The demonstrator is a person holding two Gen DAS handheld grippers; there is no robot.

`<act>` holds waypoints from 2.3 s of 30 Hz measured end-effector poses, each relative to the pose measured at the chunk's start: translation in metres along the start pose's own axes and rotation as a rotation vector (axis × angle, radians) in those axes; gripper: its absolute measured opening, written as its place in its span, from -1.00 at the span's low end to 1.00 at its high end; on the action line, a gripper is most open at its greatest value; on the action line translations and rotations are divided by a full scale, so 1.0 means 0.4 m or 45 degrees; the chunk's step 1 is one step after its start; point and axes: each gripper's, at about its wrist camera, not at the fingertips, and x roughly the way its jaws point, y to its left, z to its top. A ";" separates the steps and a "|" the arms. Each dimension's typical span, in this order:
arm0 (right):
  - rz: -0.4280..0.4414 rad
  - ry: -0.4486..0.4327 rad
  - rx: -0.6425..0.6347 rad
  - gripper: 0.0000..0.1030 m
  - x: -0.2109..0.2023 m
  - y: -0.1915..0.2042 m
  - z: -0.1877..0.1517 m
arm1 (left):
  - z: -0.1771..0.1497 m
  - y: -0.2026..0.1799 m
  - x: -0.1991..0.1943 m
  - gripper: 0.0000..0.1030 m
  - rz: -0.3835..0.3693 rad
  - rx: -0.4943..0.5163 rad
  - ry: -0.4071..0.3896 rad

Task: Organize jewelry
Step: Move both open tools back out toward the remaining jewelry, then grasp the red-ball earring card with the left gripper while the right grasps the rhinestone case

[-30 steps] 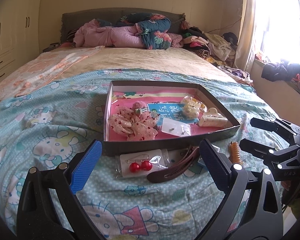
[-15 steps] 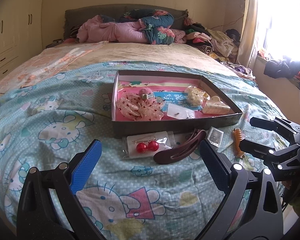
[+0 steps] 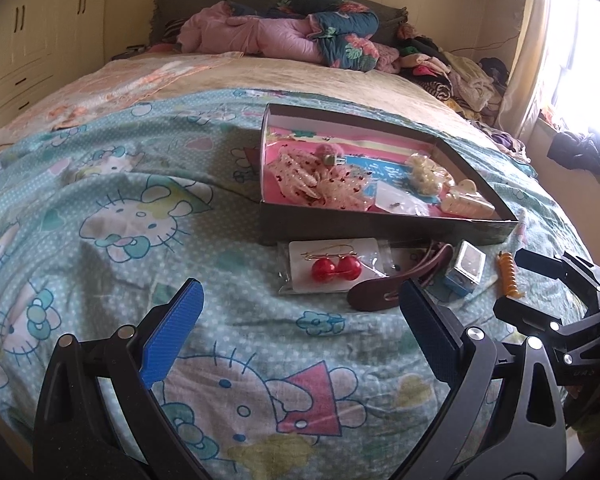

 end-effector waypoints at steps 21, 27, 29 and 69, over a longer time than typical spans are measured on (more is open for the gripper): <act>-0.030 0.073 -0.024 0.59 0.108 -0.007 0.025 | 0.046 0.003 0.107 0.74 -0.062 -0.092 0.102; -0.028 0.104 -0.019 0.59 0.140 -0.015 0.035 | 0.049 -0.004 0.127 0.74 -0.072 -0.084 0.124; -0.029 0.114 -0.020 0.59 0.149 -0.017 0.034 | 0.052 -0.006 0.133 0.74 -0.074 -0.081 0.130; 0.031 0.053 -0.063 -0.06 0.060 0.018 0.001 | 0.048 -0.015 0.068 0.41 -0.072 -0.028 0.086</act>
